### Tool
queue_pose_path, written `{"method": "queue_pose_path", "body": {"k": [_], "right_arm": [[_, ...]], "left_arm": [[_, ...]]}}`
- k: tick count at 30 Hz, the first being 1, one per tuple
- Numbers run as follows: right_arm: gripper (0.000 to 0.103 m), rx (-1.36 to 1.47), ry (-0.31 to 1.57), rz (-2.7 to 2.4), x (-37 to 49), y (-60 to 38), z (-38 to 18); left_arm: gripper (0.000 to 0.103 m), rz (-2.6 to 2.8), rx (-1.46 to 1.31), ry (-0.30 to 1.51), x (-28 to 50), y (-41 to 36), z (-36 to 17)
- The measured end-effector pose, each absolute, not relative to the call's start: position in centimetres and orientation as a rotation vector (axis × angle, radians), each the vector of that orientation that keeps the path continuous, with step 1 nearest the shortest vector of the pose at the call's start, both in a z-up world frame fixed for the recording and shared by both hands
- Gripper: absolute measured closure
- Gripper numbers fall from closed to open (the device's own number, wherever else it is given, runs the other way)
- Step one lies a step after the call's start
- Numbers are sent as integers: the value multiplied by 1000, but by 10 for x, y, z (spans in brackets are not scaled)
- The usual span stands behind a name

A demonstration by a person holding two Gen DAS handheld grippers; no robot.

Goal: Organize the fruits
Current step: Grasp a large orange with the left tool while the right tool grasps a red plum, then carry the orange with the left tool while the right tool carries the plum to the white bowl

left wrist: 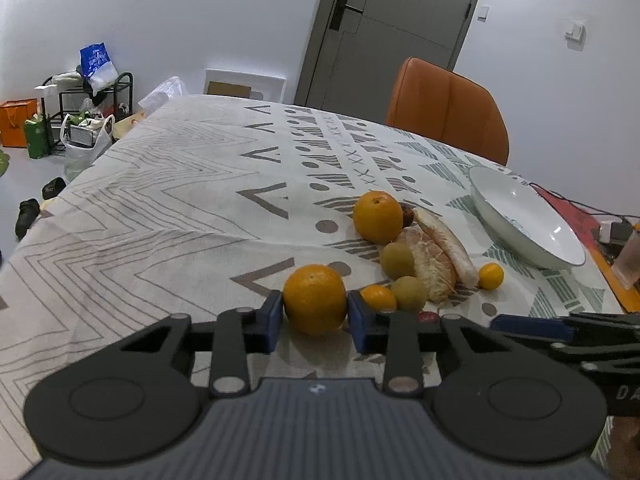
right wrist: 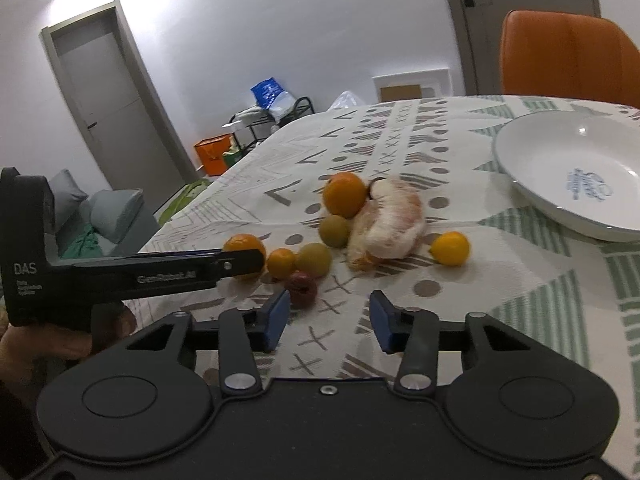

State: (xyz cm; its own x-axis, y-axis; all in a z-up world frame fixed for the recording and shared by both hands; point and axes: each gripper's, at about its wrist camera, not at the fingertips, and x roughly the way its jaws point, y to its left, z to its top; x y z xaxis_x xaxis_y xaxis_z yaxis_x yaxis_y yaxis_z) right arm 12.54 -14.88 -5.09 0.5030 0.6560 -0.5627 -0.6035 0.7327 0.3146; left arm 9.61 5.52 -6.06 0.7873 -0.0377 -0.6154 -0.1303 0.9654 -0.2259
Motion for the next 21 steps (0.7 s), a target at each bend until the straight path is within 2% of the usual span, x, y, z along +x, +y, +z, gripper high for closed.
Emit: {"method": "queue_pose_path", "body": {"k": [14, 15, 17, 21], "right_arm": [[64, 36, 745, 799, 135, -112, -62], [67, 24, 737, 797, 134, -109, -63], [79, 6, 727, 790, 133, -107, -64], [81, 7, 715, 787, 131, -111, -61]], "left_arm": [[70, 50, -279, 657, 87, 65, -56], [70, 53, -280, 656, 87, 66, -56], [70, 58, -278, 654, 87, 66, -55], [70, 46, -269, 646, 86, 61, -51]]}}
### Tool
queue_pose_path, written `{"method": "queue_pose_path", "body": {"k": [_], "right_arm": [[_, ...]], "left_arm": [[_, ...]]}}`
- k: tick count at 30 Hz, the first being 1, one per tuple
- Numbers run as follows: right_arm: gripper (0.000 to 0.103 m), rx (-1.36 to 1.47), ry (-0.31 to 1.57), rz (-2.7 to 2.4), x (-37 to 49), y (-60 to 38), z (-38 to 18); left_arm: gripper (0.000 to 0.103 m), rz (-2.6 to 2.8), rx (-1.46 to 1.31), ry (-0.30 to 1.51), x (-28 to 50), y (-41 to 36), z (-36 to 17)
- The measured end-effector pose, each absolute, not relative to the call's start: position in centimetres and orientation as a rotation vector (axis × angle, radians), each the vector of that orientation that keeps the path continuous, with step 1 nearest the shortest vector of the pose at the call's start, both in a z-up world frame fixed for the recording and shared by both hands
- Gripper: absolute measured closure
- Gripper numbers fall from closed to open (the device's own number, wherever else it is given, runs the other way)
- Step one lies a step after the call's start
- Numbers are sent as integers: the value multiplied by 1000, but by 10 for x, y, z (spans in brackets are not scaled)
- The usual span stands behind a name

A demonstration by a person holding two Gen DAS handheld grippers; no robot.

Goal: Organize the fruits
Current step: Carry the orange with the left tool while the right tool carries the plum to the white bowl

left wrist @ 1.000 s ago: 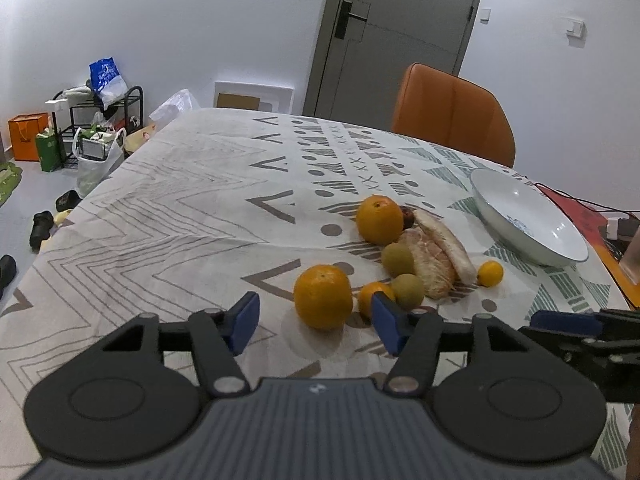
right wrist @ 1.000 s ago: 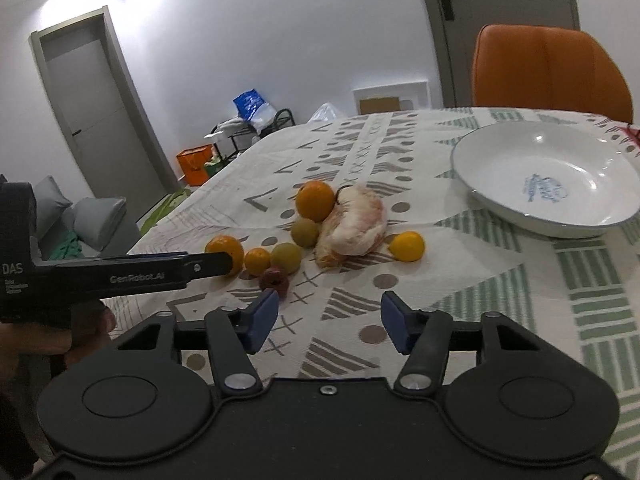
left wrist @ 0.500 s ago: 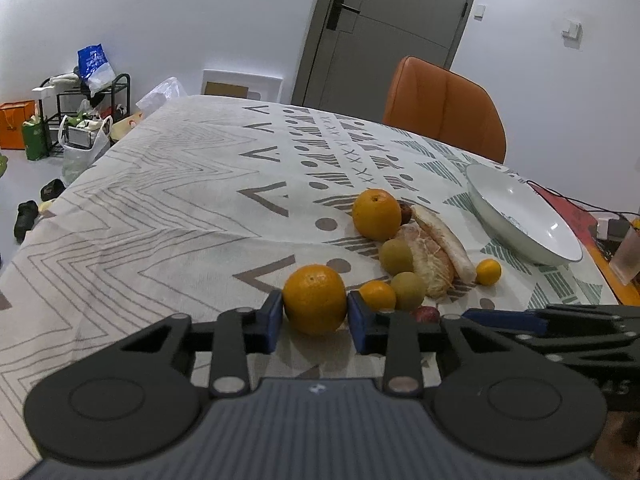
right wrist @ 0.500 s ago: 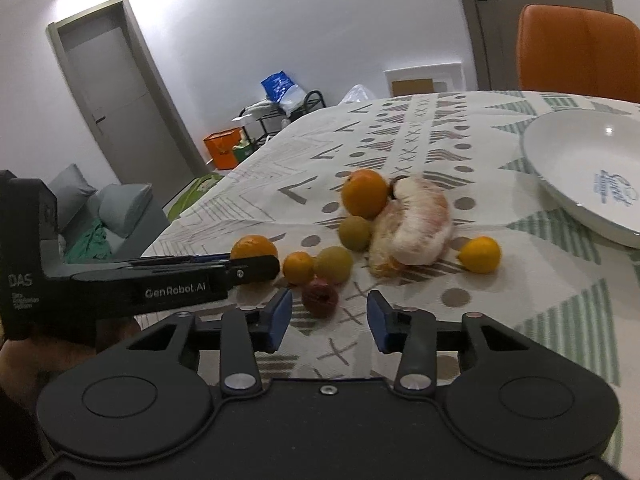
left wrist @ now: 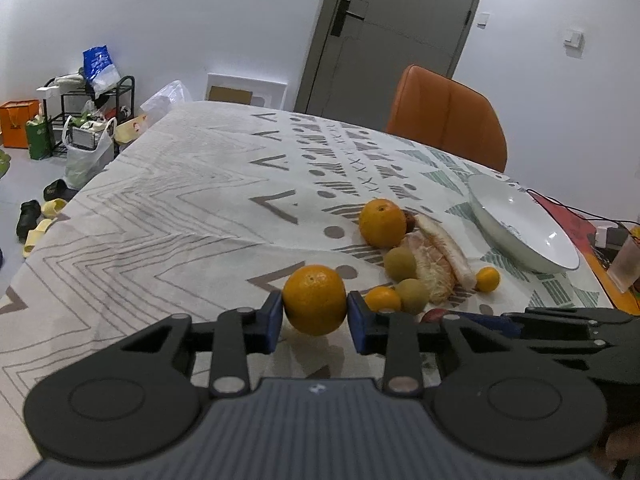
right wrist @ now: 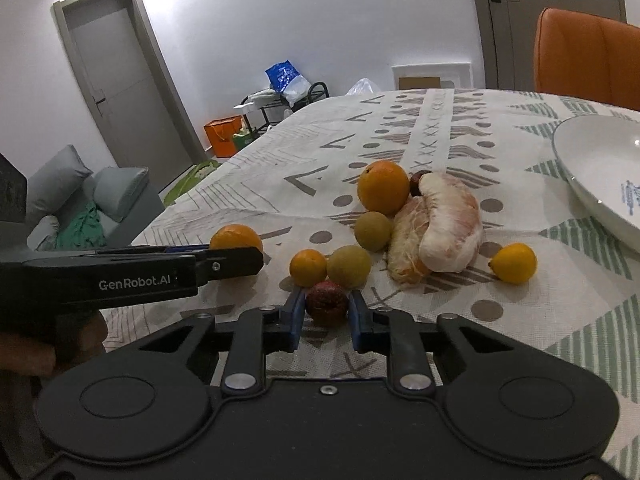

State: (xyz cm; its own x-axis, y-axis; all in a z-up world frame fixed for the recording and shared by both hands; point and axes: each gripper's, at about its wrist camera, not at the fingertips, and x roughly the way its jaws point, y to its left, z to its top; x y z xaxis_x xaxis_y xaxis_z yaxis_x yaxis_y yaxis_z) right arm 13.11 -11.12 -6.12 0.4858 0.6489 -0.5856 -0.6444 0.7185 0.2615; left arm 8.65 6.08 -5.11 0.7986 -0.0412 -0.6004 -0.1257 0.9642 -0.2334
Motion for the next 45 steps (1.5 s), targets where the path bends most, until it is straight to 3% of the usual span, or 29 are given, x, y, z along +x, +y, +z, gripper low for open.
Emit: {"method": "queue_pose_path", "body": {"k": [45], "right_arm": [[81, 173, 534, 558, 141, -258, -34]], "left_arm": [[70, -123, -151, 541, 143, -64, -9]]}}
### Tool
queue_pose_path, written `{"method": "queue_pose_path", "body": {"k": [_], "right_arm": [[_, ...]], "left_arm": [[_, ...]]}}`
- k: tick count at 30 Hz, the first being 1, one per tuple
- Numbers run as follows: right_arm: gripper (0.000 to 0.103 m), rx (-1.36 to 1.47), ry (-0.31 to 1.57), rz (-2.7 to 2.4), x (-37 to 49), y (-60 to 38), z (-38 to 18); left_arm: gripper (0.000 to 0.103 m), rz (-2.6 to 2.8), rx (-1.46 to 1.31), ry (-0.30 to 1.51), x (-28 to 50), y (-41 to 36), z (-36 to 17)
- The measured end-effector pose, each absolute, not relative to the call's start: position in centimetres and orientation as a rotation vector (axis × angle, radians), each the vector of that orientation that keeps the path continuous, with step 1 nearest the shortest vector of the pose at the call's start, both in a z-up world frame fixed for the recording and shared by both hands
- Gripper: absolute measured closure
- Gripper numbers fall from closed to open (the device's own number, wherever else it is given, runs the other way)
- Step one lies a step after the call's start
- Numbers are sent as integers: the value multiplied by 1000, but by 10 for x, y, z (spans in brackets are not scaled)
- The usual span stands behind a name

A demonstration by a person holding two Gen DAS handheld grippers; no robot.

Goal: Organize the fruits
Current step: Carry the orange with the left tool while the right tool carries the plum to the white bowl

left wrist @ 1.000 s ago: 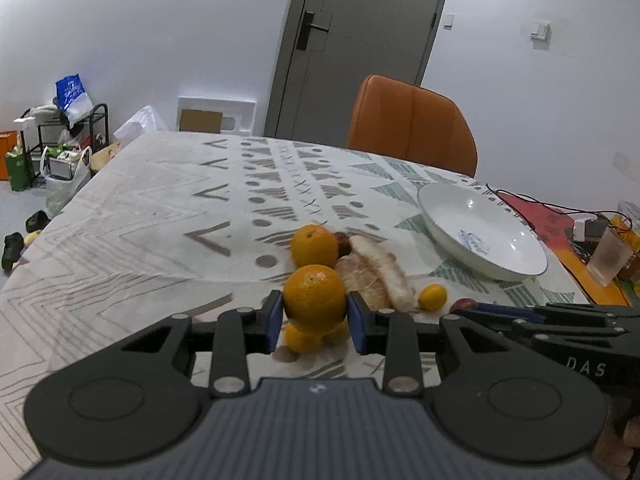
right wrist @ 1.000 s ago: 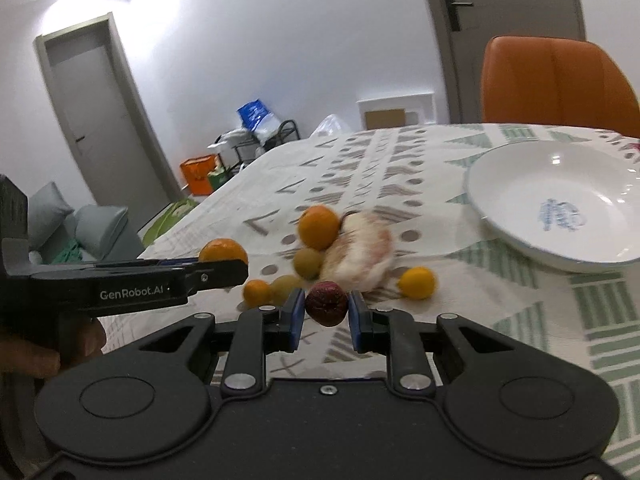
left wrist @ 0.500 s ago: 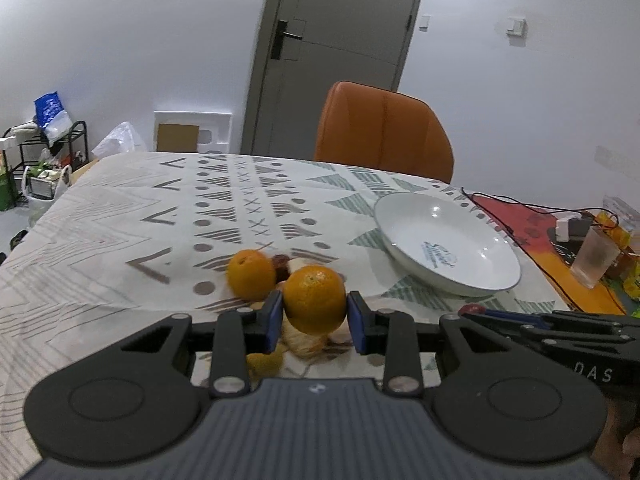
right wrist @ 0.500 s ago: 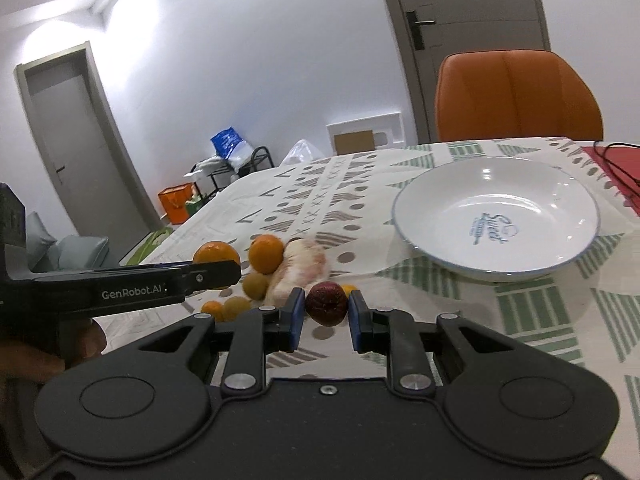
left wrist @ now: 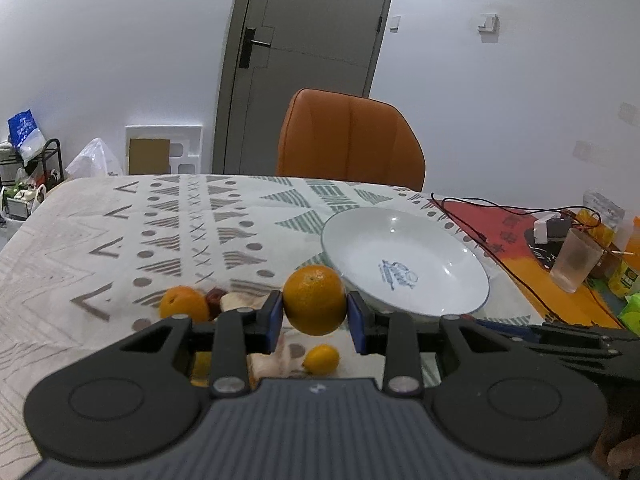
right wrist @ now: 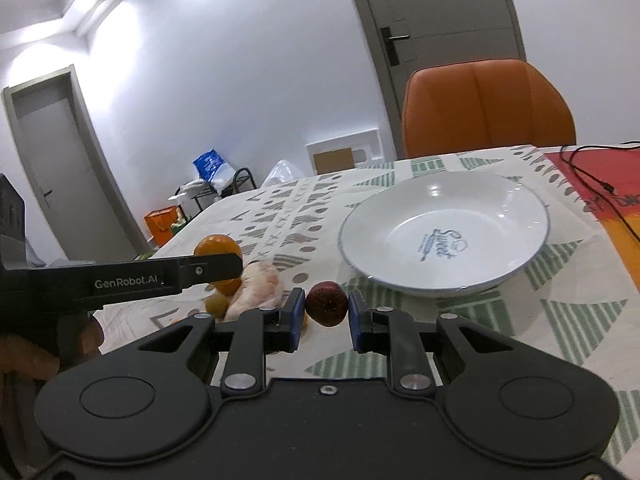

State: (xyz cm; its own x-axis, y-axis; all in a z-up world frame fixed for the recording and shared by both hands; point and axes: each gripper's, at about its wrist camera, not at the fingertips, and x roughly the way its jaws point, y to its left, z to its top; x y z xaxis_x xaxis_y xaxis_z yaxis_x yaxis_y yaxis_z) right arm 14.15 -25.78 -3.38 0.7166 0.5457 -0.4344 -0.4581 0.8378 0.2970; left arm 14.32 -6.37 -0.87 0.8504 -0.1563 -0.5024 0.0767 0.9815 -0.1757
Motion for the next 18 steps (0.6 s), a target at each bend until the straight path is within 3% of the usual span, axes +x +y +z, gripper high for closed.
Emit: {"method": "queue_pose_path", "body": {"k": [18], "right_arm": [[81, 231, 505, 478, 170, -302, -38]], "left_arm": [[70, -137, -108, 553, 183, -98, -10]]}}
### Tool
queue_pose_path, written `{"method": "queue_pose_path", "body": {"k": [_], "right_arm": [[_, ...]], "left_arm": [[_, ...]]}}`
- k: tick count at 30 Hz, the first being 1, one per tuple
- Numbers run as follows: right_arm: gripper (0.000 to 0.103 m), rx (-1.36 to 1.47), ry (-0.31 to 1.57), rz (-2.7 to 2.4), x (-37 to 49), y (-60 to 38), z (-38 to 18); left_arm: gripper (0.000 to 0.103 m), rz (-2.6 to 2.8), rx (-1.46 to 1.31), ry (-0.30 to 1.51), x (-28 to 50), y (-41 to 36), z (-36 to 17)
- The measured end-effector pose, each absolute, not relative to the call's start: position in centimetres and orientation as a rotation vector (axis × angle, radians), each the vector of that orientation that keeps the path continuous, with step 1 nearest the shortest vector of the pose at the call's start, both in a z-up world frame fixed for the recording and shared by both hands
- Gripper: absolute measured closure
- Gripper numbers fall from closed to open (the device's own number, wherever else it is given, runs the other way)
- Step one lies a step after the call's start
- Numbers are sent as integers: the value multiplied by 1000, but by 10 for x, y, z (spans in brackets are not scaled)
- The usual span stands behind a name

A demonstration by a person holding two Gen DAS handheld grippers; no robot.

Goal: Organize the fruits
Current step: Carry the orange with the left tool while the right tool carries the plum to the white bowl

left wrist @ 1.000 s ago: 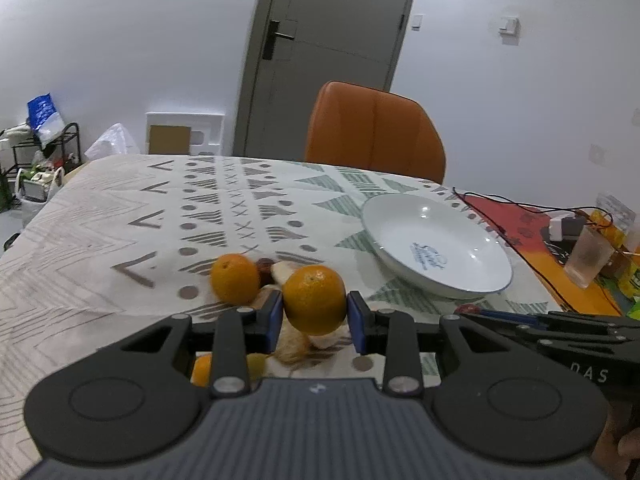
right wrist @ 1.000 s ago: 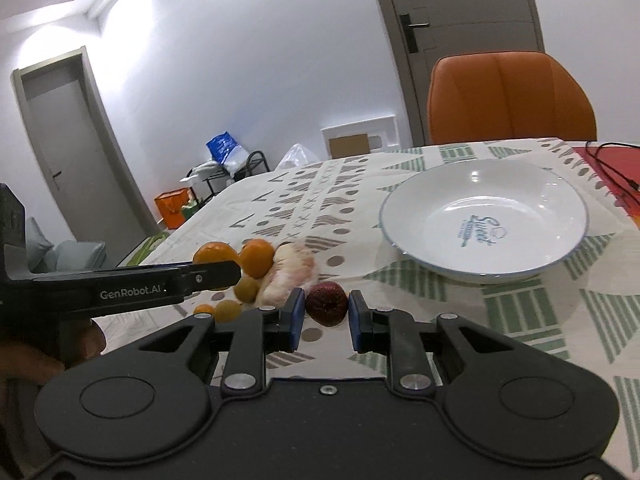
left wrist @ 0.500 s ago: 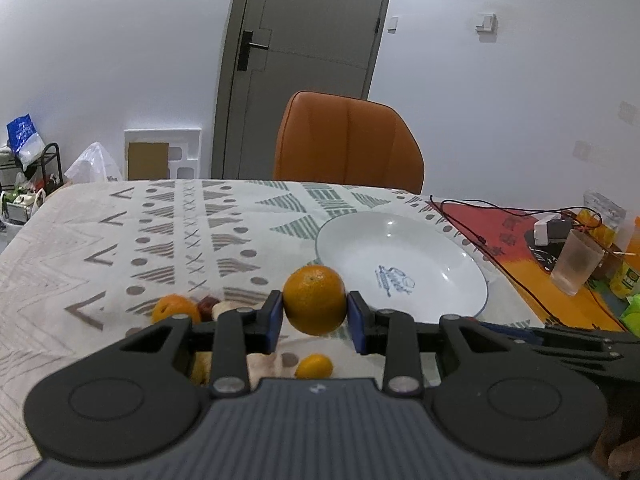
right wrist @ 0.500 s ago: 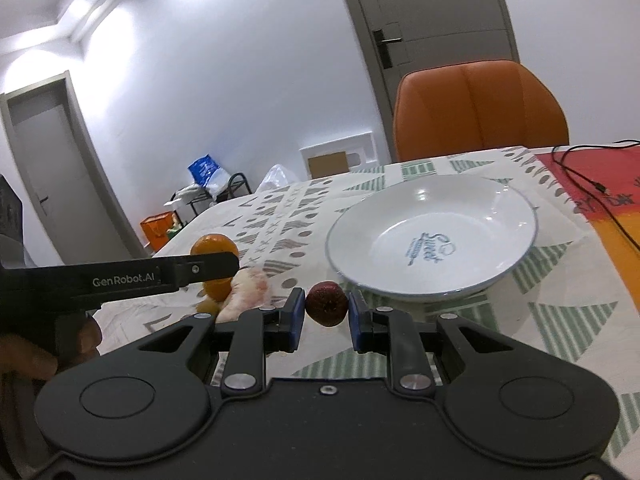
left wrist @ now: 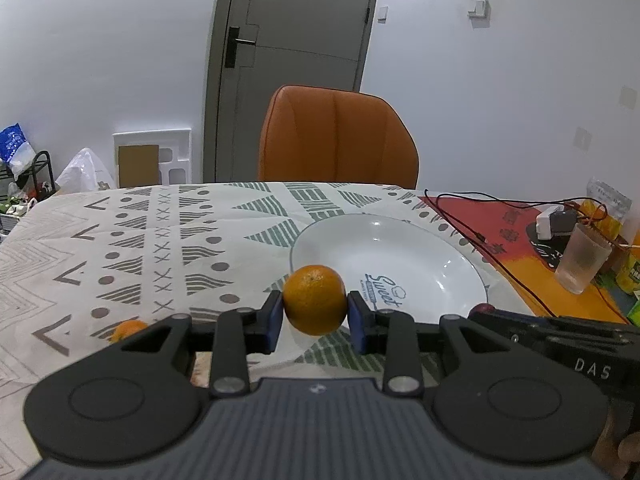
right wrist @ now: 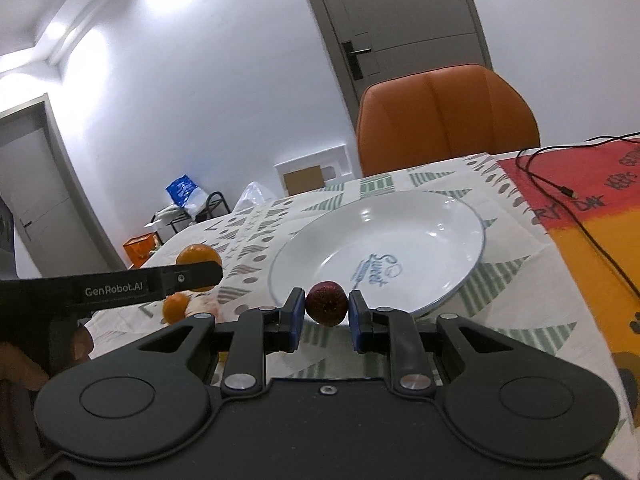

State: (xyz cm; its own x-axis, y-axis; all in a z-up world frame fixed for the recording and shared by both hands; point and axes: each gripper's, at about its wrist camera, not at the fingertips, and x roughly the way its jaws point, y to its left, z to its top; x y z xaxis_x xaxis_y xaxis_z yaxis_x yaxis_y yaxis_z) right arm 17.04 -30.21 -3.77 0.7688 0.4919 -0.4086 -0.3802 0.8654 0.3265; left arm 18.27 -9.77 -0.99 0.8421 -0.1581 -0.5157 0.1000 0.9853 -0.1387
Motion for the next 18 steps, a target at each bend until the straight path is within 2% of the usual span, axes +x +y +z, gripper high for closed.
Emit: {"method": "queue_pose_path", "body": {"k": [18], "right_arm": [[81, 232, 525, 425, 209, -313, -50]], "left_arm": [[70, -131, -82, 628, 232, -123, -30]]}}
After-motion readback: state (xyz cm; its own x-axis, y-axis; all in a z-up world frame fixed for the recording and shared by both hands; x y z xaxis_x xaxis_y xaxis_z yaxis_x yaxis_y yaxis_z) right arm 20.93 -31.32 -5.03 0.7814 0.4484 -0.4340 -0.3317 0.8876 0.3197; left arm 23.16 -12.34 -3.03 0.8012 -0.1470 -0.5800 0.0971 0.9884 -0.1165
